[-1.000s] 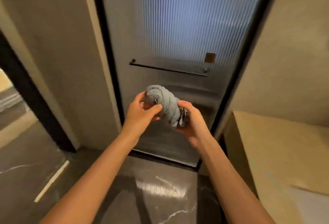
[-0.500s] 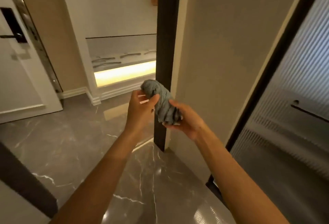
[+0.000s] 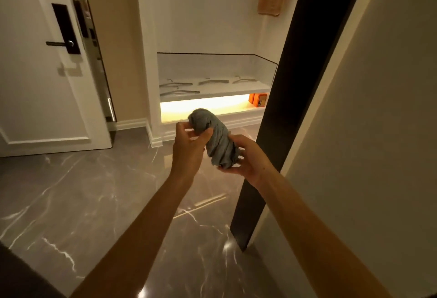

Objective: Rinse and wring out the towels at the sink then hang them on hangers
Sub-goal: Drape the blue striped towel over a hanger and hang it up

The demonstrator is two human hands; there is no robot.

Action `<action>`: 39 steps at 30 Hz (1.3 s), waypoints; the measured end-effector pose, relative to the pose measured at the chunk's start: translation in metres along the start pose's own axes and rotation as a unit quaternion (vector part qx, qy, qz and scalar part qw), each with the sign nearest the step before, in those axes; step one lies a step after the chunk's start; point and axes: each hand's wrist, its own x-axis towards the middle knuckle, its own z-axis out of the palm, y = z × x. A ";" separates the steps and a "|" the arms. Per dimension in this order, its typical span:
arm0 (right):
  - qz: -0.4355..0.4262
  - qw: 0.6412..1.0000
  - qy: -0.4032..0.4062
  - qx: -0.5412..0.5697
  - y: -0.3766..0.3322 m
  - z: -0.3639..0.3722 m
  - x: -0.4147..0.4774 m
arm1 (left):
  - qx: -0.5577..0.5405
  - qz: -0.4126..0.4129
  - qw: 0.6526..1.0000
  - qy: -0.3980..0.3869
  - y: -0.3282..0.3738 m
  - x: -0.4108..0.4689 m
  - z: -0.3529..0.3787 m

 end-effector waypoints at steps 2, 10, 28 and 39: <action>-0.020 1.000 -0.017 -0.005 -0.013 -0.003 0.049 | 0.011 0.012 1.000 0.006 -0.002 0.044 0.013; -0.052 0.989 -0.103 -0.091 -0.091 0.017 0.260 | 0.034 0.032 0.998 0.040 0.001 0.252 0.047; -0.085 0.951 -0.096 -0.282 -0.232 0.067 0.720 | 0.100 0.119 0.986 -0.057 -0.056 0.755 0.106; -0.051 0.974 -0.130 -0.179 -0.282 0.012 0.971 | 0.137 0.059 0.973 -0.177 -0.116 1.002 0.206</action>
